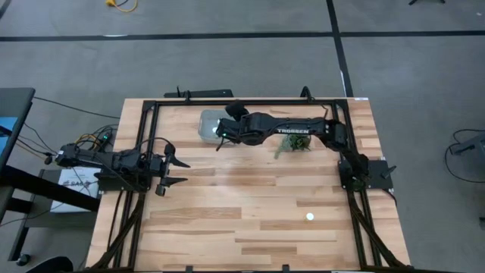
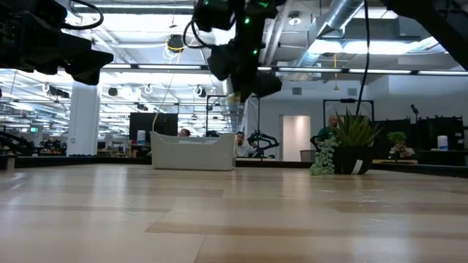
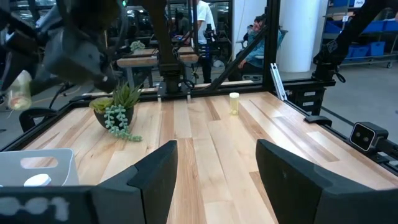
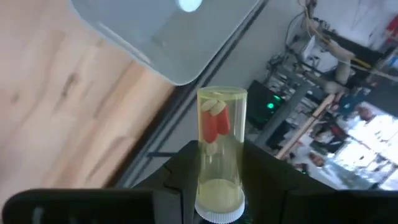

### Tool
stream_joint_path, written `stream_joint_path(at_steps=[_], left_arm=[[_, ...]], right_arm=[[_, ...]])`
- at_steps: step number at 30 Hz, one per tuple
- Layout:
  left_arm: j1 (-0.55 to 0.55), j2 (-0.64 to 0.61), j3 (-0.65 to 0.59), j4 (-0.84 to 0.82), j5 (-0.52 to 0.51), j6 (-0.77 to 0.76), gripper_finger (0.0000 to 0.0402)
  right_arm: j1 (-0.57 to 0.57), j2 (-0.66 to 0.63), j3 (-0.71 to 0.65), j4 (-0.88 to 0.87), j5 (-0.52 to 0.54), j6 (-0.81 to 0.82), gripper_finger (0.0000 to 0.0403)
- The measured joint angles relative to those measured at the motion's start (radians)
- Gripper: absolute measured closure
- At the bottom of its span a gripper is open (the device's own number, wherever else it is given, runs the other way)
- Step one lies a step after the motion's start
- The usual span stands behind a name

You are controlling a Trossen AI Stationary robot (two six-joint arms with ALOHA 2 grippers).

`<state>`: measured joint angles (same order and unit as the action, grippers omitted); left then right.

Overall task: Pick and place pill bottles into a basket
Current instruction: Put the left yellow pill bottle into the gray container, then put the yellow pill bottle into the gray container

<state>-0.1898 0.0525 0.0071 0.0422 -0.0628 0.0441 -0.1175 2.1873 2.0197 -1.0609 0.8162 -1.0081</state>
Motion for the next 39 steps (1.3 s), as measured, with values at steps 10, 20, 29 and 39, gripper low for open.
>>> stream_joint_path(at_steps=[10, 20, 29, 39], left_arm=[[0.0, 0.0, 0.0, 0.0, 0.0, 0.0, 0.0193], [0.0, 0.0, 0.0, 0.0, 0.0, 0.0, 0.0193], [0.0, 0.0, 0.0, 0.0, 0.0, 0.0, 0.0193], [0.0, 0.0, 0.0, 0.0, 0.0, 0.0, 0.0193]], right_arm=[[-0.009, 0.123, 0.0, 0.085, 0.073, -0.122, 0.0302], [-0.023, 0.125, 0.0, 0.168, 0.074, -0.191, 0.0302], [-0.024, 0.125, 0.0, 0.187, 0.075, -0.181, 0.0296], [-0.025, 0.125, 0.0, 0.257, 0.108, -0.173, 0.0216]])
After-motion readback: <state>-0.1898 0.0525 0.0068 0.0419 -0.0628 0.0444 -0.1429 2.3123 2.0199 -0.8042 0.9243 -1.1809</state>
